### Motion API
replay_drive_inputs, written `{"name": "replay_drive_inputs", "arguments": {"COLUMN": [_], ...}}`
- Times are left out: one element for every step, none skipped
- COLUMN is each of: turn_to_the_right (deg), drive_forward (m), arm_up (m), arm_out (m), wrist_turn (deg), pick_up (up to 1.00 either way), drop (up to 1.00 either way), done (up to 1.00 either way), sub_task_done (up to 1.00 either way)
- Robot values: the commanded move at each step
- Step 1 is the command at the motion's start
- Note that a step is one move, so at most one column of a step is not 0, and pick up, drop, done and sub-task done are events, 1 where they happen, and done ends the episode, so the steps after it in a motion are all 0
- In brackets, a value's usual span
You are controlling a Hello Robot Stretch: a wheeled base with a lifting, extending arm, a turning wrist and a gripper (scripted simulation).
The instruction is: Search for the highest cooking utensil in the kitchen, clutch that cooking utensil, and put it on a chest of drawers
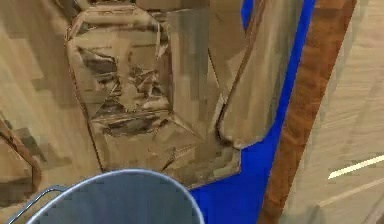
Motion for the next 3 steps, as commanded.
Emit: {"name": "replay_drive_inputs", "arguments": {"turn_to_the_right": [45.0, 36.0, 0.0], "drive_forward": [0.00, 0.00, 0.75], "arm_up": [0.00, 0.00, 0.00], "arm_out": [0.00, 0.00, 0.00], "wrist_turn": [0.0, 0.0, 0.0], "pick_up": [0.00, 0.00, 0.00], "drop": [0.00, 0.00, 0.00], "done": [0.00, 0.00, 0.00], "sub_task_done": [0.00, 0.00, 0.00]}}
